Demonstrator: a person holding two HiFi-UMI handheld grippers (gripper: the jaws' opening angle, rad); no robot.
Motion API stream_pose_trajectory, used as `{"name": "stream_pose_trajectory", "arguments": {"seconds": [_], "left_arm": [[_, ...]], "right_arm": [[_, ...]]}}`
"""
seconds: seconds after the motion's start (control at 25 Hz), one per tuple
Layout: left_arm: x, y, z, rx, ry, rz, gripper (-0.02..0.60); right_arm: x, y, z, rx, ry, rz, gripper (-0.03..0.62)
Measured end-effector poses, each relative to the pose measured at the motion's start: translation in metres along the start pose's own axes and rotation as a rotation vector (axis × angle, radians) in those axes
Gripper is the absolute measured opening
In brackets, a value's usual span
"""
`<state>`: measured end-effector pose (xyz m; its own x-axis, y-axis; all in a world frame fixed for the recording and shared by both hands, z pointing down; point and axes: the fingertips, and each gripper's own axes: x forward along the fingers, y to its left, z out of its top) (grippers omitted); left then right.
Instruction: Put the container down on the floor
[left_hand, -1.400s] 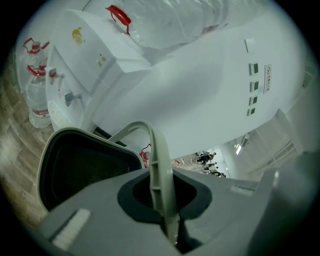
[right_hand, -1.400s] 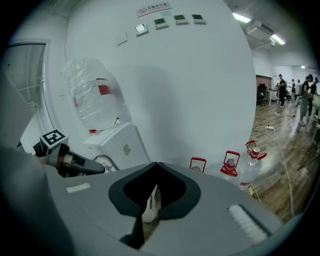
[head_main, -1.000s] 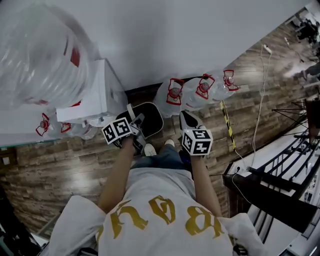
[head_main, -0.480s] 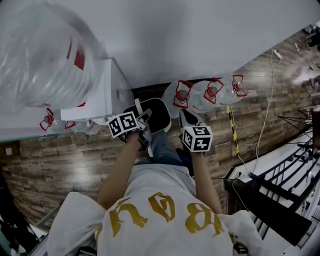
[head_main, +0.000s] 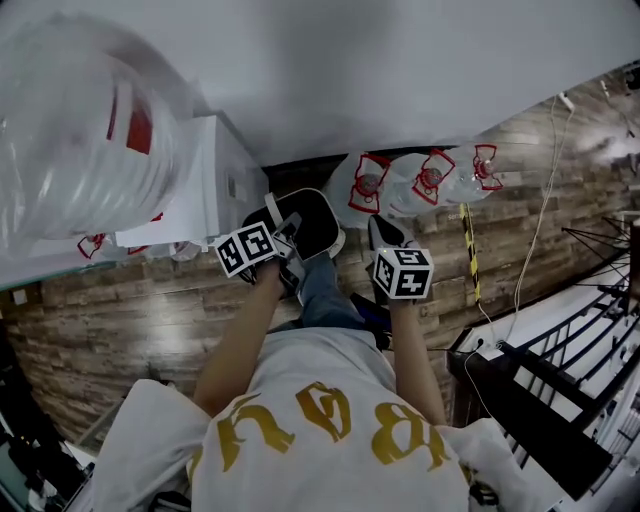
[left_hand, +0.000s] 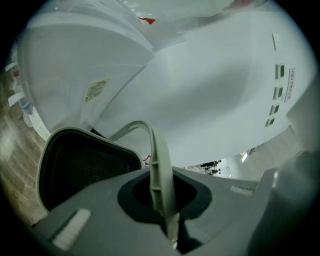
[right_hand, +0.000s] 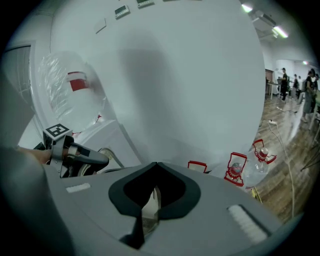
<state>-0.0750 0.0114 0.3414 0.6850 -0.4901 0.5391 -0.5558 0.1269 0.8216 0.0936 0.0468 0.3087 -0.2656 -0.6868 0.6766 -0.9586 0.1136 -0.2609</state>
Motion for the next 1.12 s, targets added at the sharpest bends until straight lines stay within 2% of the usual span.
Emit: {"name": "stream_pose_trajectory", "arguments": {"seconds": [0.24, 0.4, 0.64, 1.12], "left_arm": [[0.016, 0.020, 0.013, -0.002, 0.004, 0.034, 0.014], [0.029, 0.034, 0.018, -0.005, 0.012, 0.058, 0.014], [0.048, 0.056, 0.011, 0.013, 0.058, 0.095, 0.012], [0.089, 0.110, 0.003, 0.005, 0.113, 0.171, 0.011]], "right_arm": [[0.022, -0.010, -0.002, -0.031, 0.048, 0.018, 0.029], [0.037, -0.007, -0.010, -0.077, 0.088, 0.066, 0.029], [0.055, -0.017, -0.016, -0.116, 0.109, 0.060, 0.029], [0.098, -0.029, -0.054, -0.193, 0.199, 0.100, 0.029]]}}
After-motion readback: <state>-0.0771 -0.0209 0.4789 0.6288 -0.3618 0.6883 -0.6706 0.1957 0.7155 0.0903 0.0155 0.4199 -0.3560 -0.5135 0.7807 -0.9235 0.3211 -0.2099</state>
